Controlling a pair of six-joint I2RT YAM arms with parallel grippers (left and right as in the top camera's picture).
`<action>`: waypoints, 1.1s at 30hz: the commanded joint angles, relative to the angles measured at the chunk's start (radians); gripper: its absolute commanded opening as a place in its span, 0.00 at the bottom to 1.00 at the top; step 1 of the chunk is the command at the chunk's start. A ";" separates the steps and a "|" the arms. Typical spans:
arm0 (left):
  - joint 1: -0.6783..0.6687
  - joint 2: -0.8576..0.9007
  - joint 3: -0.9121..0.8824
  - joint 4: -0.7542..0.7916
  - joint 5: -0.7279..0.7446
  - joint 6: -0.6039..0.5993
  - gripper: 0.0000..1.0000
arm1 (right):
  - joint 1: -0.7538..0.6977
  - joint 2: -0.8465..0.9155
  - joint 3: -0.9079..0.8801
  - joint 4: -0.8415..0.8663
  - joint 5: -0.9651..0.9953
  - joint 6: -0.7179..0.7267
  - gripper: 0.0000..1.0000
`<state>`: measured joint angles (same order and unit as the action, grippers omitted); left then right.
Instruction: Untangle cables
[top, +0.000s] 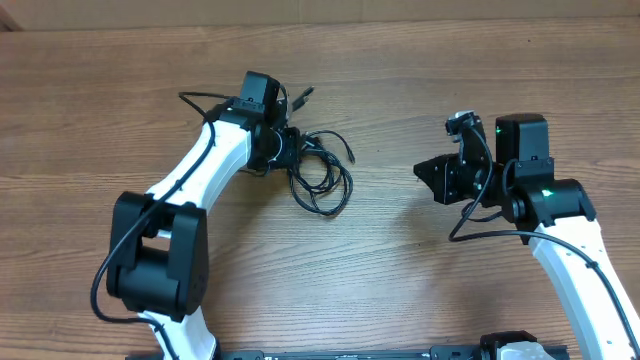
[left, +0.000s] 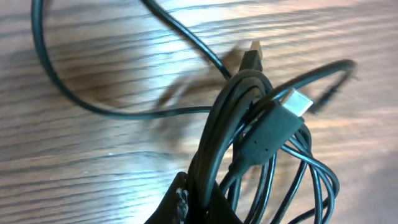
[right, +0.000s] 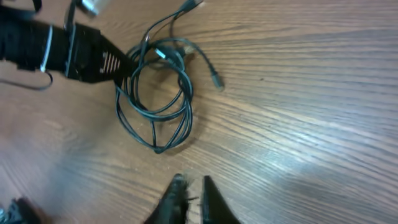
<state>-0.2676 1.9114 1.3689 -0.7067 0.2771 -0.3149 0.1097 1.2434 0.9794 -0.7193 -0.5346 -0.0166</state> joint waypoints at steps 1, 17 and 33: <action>0.000 -0.090 0.032 -0.003 0.069 0.119 0.04 | 0.018 0.009 0.002 0.005 -0.067 -0.044 0.24; -0.058 -0.246 0.032 -0.080 0.105 0.143 0.04 | 0.455 0.046 0.002 0.217 0.531 -0.115 0.44; -0.102 -0.273 0.032 -0.128 0.093 0.175 0.04 | 0.555 0.172 0.003 0.225 0.665 -0.137 0.42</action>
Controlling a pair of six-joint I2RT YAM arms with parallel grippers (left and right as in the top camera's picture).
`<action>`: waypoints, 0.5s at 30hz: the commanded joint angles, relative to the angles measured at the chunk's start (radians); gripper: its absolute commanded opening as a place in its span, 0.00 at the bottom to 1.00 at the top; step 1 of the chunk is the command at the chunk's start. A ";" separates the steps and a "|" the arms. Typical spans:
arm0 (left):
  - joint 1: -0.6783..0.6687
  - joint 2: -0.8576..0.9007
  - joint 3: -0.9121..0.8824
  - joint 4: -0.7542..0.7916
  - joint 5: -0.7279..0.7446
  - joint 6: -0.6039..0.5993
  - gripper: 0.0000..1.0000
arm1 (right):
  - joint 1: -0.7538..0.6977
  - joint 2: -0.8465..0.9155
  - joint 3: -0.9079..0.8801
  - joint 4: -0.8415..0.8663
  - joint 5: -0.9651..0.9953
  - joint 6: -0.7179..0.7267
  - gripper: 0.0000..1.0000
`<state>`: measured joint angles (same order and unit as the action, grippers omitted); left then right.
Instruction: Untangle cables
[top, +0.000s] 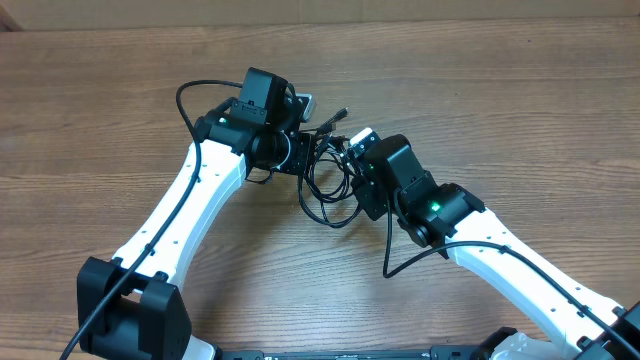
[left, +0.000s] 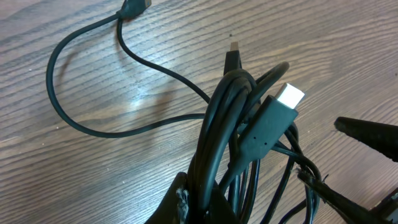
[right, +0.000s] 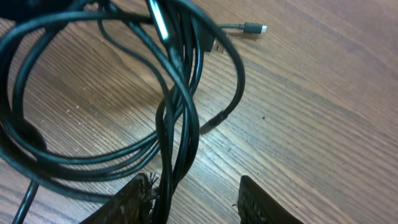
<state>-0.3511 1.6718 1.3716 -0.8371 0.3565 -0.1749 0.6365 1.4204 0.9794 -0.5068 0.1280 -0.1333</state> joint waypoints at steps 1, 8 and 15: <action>-0.026 -0.033 0.029 0.003 0.006 0.042 0.04 | 0.037 -0.005 0.003 0.013 -0.024 -0.035 0.40; -0.068 -0.033 0.029 -0.005 -0.052 0.080 0.04 | 0.060 -0.004 0.003 0.015 -0.082 -0.060 0.38; -0.068 -0.034 0.029 -0.005 -0.037 0.102 0.04 | 0.059 0.006 0.002 0.006 -0.081 -0.060 0.40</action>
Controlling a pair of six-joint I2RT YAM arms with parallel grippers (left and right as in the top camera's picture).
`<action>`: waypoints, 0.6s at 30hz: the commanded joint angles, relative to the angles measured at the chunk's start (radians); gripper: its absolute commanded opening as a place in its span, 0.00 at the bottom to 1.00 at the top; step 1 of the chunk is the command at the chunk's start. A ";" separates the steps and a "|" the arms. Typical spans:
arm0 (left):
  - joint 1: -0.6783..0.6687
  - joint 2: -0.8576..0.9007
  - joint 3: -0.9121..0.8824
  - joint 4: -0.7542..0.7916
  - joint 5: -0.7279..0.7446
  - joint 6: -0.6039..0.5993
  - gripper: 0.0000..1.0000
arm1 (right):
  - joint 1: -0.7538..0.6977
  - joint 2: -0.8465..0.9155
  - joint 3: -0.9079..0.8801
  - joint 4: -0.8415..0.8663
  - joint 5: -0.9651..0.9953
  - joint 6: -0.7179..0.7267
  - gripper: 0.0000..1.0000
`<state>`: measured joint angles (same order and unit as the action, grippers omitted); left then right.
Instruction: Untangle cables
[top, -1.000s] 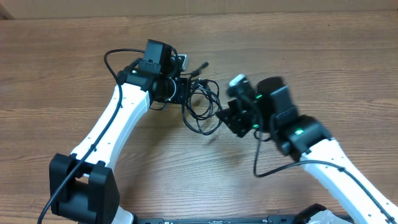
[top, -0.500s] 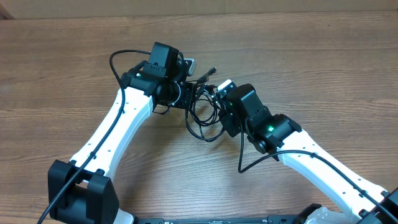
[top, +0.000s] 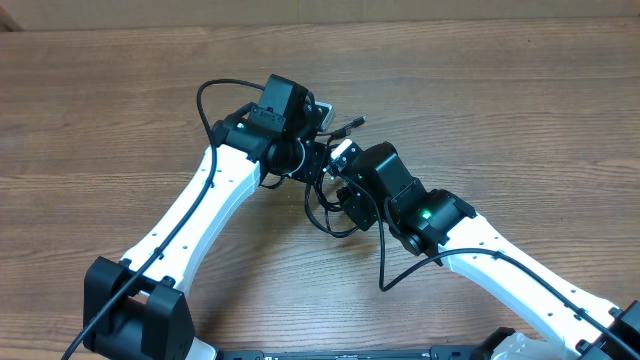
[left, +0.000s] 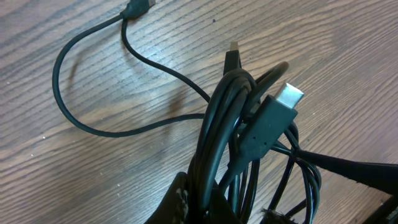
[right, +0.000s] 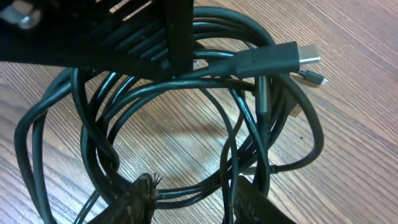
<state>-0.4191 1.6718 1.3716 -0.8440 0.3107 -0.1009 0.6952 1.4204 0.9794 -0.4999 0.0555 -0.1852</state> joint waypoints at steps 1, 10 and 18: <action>0.000 -0.035 0.030 0.001 0.014 0.029 0.04 | 0.000 0.011 0.002 -0.003 -0.008 -0.008 0.40; 0.000 -0.066 0.030 -0.062 0.083 0.108 0.04 | -0.001 0.141 0.002 -0.011 0.136 -0.006 0.40; 0.000 -0.103 0.030 -0.121 0.085 0.134 0.04 | -0.001 0.223 0.002 -0.006 0.161 0.001 0.46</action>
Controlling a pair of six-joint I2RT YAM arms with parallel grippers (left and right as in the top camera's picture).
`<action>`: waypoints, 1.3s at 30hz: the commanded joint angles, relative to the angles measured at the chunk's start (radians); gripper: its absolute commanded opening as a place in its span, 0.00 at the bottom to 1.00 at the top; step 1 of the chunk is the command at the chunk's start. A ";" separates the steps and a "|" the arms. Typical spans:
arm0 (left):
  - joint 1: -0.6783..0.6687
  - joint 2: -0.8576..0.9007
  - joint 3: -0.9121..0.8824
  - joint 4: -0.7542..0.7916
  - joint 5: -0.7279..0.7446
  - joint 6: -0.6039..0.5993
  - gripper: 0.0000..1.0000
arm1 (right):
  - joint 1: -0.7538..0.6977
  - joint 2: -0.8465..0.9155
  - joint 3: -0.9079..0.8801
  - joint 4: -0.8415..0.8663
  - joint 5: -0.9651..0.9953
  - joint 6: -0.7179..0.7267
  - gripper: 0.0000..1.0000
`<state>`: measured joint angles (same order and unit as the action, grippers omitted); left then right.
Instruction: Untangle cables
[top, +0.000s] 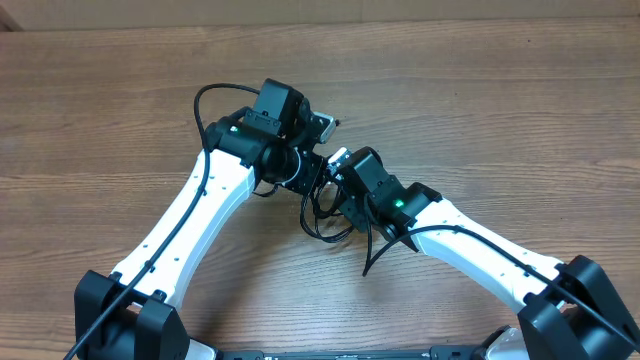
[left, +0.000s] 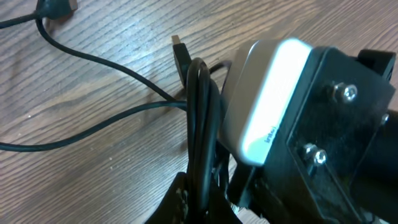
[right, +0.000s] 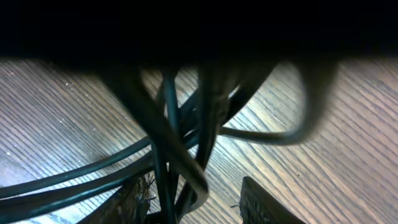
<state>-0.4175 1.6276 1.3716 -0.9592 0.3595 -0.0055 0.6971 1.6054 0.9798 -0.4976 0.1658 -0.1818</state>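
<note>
A tangle of black cables (top: 326, 208) hangs between the two arms at mid table. My left gripper (left: 200, 202) is shut on several strands (left: 199, 118) of it, and a USB plug (left: 179, 48) sticks up behind them. My right gripper (right: 196, 202) is open and pressed close under the left one. Several cable strands (right: 177, 168) run between its fingers (right: 134, 202). Its wrist housing (left: 280, 106) fills the right of the left wrist view. In the overhead view the left gripper (top: 303, 170) and right gripper (top: 337, 198) nearly touch.
One thin cable (left: 93, 121) trails off over the wooden table (top: 520, 110) to the left, its plug (left: 59, 6) at the far edge of the left wrist view. A black cable (top: 200, 100) arches behind the left arm. The dark body of the left gripper blocks the top of the right wrist view.
My right gripper has moved in closer, right up against the left gripper. Its housing now hides the white-tipped plug in the left wrist view. Strands now lie deeper between its open fingers.
My left gripper held the cable bundle on the table while the right gripper stood shut far to the right. Then the right arm was at the bundle with its jaws open. Then it was at the loops, and now it sits around several strands beneath the left gripper.
</note>
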 joint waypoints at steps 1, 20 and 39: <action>-0.002 -0.060 0.030 -0.010 0.043 0.052 0.04 | -0.003 0.043 0.001 -0.007 0.051 -0.002 0.46; 0.015 -0.062 0.030 -0.011 -0.135 -0.104 0.04 | -0.004 -0.164 0.051 -0.055 -0.059 0.277 0.04; 0.062 -0.062 0.030 0.024 -0.337 -0.309 0.04 | -0.412 -0.767 0.051 -0.067 -0.541 0.404 0.04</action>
<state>-0.4171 1.5360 1.4242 -0.9173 0.3405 -0.2230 0.3805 0.9604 0.9928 -0.5716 -0.3344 0.1780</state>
